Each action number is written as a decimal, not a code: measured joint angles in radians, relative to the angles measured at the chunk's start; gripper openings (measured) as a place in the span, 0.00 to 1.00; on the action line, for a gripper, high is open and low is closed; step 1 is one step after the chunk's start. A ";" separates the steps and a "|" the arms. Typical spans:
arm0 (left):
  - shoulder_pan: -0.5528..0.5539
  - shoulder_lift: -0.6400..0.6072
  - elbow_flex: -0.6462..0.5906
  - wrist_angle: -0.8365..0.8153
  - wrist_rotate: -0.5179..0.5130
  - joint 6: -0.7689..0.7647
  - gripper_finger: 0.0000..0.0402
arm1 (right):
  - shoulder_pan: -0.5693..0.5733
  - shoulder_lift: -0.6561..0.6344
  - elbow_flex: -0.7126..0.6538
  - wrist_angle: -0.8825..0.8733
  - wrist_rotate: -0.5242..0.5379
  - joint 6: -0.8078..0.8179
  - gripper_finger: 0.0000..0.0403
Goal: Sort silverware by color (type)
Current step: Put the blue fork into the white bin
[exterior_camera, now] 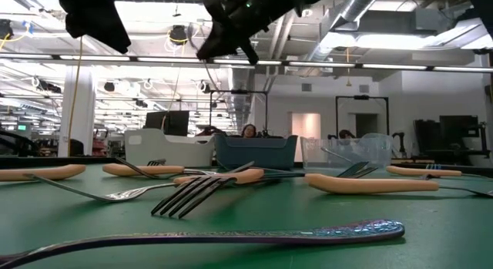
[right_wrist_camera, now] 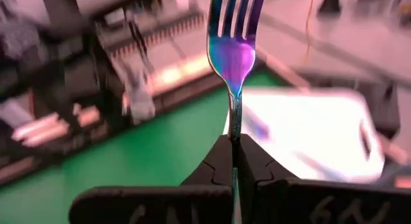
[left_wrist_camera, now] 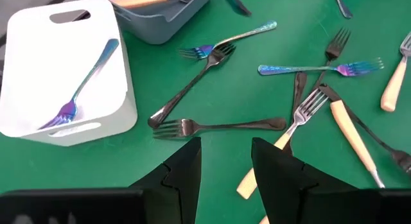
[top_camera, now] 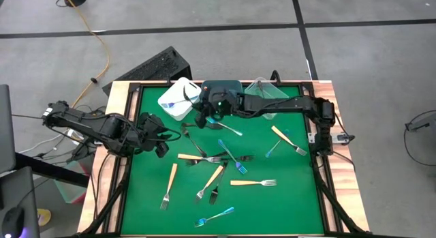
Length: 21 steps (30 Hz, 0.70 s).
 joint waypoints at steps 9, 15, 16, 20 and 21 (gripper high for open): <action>0.000 0.000 0.000 0.000 0.000 -0.016 0.31 | -0.067 0.001 0.000 0.216 0.000 -0.215 0.02; 0.000 0.000 0.000 0.000 0.005 -0.023 0.31 | -0.111 0.002 0.000 0.309 -0.029 -0.395 0.02; 0.000 0.000 0.000 0.000 0.007 -0.029 0.31 | -0.122 0.002 0.000 0.319 -0.059 -0.420 0.02; -0.001 0.000 0.000 0.000 0.023 -0.042 0.31 | -0.159 0.002 0.000 0.357 -0.101 -0.456 0.02; -0.001 0.000 0.000 0.000 0.029 -0.042 0.31 | -0.168 0.002 0.000 0.359 -0.102 -0.458 0.02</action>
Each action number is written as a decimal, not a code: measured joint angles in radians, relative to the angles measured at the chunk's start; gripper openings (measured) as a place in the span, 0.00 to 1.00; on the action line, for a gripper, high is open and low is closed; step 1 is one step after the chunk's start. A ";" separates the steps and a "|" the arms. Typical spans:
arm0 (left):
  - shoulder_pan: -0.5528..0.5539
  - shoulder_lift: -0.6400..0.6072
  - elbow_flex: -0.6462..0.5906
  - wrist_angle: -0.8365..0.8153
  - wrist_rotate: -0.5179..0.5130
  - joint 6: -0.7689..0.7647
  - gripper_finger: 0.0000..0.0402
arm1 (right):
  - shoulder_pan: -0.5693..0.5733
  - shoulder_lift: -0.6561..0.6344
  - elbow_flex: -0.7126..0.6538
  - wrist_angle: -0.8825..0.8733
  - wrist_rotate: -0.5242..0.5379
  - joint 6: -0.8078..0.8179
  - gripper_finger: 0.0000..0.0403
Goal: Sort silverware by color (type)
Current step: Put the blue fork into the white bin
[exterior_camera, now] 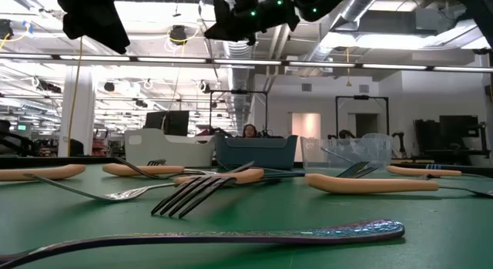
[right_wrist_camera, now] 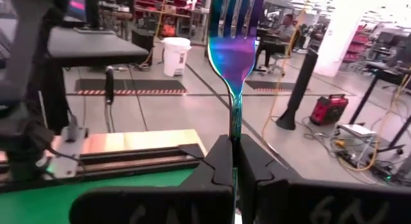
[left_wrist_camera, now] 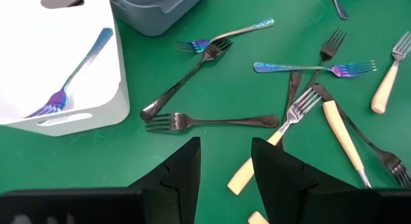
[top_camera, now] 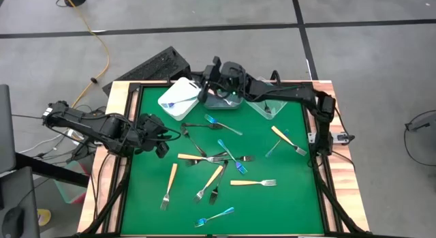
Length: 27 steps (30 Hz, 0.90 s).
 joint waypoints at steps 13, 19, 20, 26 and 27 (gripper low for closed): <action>-0.003 -0.034 0.000 -0.006 0.060 -0.009 0.31 | -0.027 0.182 0.300 -0.231 -0.058 -0.164 0.02; -0.004 -0.069 0.000 -0.027 0.061 -0.053 0.31 | -0.021 0.361 0.581 -0.482 -0.052 -0.298 0.02; -0.004 -0.075 0.000 -0.033 0.061 -0.057 0.31 | -0.016 0.395 0.634 -0.530 -0.053 -0.313 0.02; -0.005 -0.093 0.000 -0.058 0.060 -0.064 0.31 | 0.013 0.502 0.680 -0.577 0.082 -0.450 0.02; -0.005 -0.093 0.000 -0.063 0.060 -0.068 0.31 | 0.016 0.511 0.681 -0.573 0.085 -0.461 0.02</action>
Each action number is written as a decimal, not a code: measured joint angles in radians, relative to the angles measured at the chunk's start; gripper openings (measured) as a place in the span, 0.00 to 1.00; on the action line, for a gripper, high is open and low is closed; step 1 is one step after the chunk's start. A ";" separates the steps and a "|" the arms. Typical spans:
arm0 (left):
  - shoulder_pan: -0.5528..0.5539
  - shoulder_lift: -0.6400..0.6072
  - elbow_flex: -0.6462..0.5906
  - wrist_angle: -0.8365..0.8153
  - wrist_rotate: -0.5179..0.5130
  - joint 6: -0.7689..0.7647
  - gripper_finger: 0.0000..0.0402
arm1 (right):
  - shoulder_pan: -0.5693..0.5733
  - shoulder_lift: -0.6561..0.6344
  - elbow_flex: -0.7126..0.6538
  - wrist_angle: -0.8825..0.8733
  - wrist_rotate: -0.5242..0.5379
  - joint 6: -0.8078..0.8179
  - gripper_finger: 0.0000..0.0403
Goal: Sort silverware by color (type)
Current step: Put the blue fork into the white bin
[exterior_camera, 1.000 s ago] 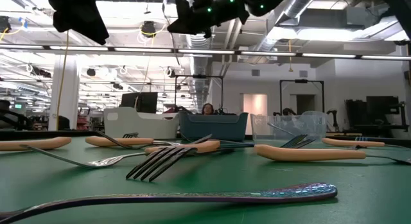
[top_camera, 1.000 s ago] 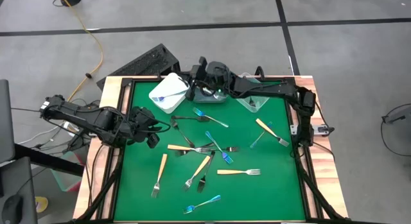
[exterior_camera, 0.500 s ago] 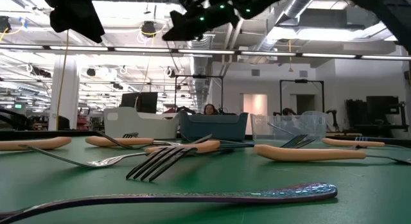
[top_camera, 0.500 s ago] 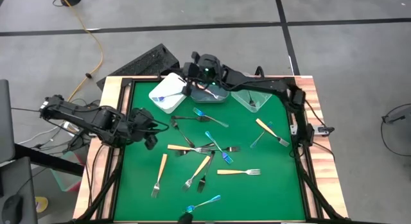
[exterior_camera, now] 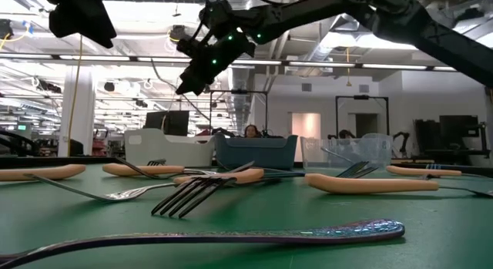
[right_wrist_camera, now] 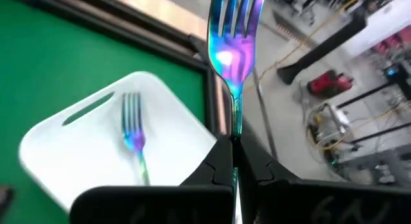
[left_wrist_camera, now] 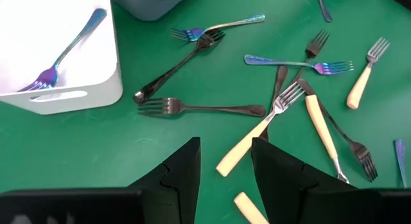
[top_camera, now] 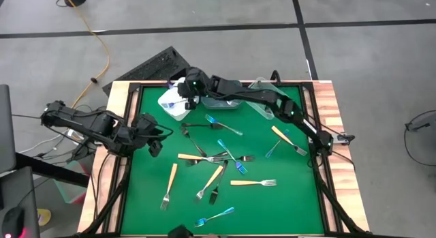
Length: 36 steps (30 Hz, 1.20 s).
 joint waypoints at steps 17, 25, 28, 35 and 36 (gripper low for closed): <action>0.000 0.002 0.000 -0.021 -0.004 -0.002 0.31 | 0.028 0.128 0.038 0.012 0.151 -0.042 0.02; 0.000 0.002 0.000 -0.021 -0.004 -0.002 0.31 | 0.017 0.128 0.038 0.000 0.151 -0.069 0.02; 0.000 0.002 0.000 -0.021 -0.004 -0.002 0.31 | 0.019 0.128 0.038 -0.024 0.150 -0.090 0.02; 0.000 0.002 0.000 -0.021 -0.007 -0.001 0.31 | 0.017 0.128 0.038 -0.056 0.147 -0.094 0.07; 0.000 0.002 0.000 -0.021 -0.007 -0.001 0.31 | 0.017 0.128 0.038 -0.057 0.147 -0.090 0.08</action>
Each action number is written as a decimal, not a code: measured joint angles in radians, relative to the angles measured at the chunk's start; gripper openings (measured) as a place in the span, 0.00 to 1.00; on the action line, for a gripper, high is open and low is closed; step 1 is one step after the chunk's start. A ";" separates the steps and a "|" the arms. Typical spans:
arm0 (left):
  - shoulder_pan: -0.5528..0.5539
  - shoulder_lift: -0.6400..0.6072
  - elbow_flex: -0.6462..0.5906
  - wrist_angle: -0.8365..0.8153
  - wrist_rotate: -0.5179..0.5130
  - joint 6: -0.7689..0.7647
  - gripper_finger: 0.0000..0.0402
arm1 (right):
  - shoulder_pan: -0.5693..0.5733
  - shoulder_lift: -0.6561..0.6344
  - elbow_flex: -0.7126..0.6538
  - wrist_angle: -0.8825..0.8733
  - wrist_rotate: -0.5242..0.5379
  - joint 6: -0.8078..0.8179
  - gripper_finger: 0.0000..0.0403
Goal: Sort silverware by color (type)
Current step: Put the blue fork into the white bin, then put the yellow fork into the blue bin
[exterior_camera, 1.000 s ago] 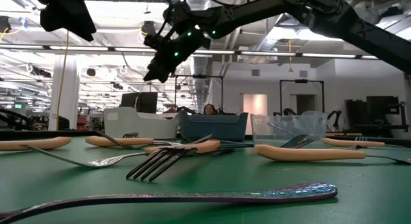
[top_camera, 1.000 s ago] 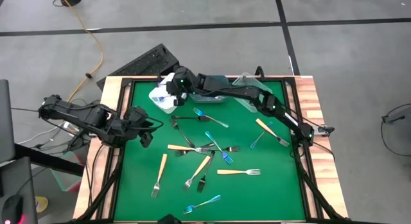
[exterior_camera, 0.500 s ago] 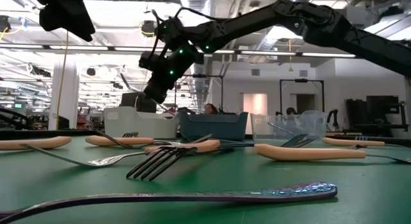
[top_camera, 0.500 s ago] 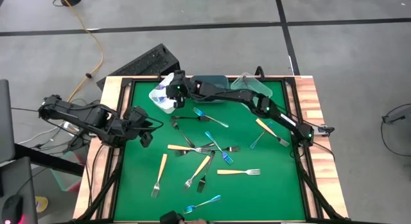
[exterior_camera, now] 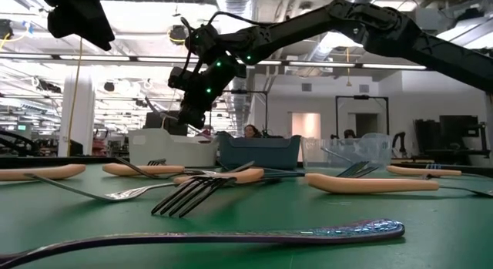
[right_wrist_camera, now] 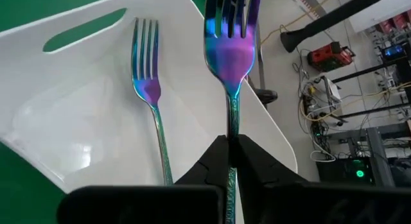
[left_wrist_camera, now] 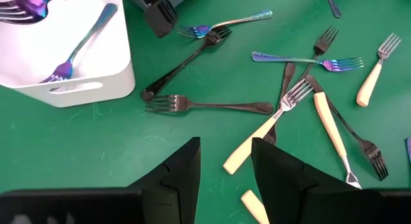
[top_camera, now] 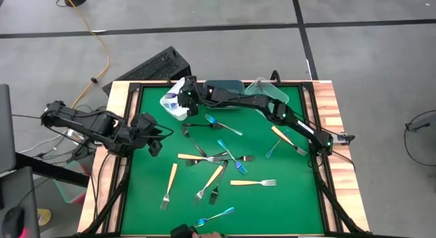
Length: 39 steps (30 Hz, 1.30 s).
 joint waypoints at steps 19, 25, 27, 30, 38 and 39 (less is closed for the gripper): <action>0.000 0.000 0.000 0.000 -0.001 0.002 0.31 | -0.005 0.000 -0.001 0.013 -0.047 0.011 0.24; 0.000 0.000 0.000 -0.007 -0.012 0.002 0.31 | -0.006 0.000 -0.001 0.033 -0.040 0.023 0.35; 0.000 0.000 0.000 -0.007 -0.012 0.002 0.31 | -0.003 -0.005 -0.001 0.046 -0.004 0.016 0.37; 0.000 0.000 0.000 -0.008 -0.014 0.002 0.31 | 0.005 -0.040 -0.001 0.040 0.027 0.012 0.39; 0.000 0.000 0.000 0.003 -0.091 0.003 0.31 | 0.002 -0.234 0.002 -0.073 0.030 0.015 0.40; 0.000 0.000 0.000 0.007 -0.102 0.003 0.31 | -0.003 -0.265 0.000 -0.106 0.030 0.017 0.40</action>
